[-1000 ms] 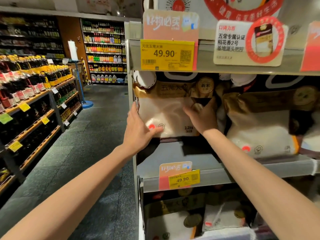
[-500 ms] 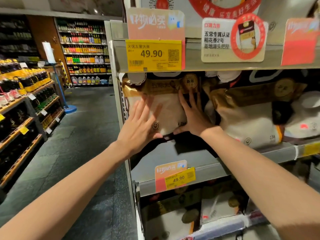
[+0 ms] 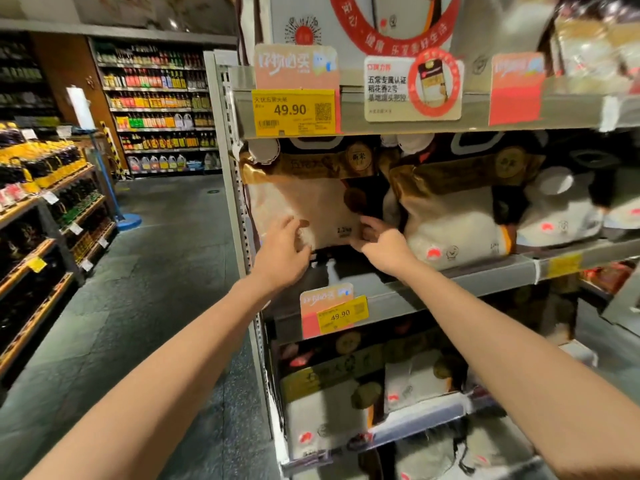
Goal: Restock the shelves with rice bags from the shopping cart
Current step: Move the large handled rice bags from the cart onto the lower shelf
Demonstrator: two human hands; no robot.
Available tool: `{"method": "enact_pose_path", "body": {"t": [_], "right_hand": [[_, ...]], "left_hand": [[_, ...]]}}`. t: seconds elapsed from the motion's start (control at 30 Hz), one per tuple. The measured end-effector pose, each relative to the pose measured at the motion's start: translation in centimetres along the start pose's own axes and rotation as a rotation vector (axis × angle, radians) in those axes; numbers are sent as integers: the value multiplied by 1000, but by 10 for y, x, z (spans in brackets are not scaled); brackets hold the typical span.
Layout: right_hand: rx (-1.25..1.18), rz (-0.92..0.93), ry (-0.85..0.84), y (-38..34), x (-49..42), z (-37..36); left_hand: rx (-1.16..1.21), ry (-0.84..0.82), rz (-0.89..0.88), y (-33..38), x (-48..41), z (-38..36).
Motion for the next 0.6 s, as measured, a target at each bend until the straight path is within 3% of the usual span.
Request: {"method": "enact_pose_path", "body": {"t": [0.07,0.2,0.3,0.37,0.5,0.6], "right_hand": [[-356,-97,-38,5,26,10],[-537,-75,-41,9,77,68],[-425,-98,123,46,120,144],[-286,-132,213,88,165,210],[-158,-208,238,149,214,268],[-171,-326,279,210,275,320]], "left_hand": [[237,62,158,8,12,7],[578,91,204,70,42,-7],[747,-36,246,126,76,-63],[741,-239,276,181,108,-135],[697,-412,303,228,138,-209],[658,-581,215,297,178,-272]]}}
Point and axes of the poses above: each hand's wrist, its own x-axis away from the middle knuckle, its own z-axis out of the back of the hand, y = z × x, the point moved 10 cm from there along -x, towards the middle knuckle, and after that the axes turned 11 degrees about -x, right-handed, at the moved point
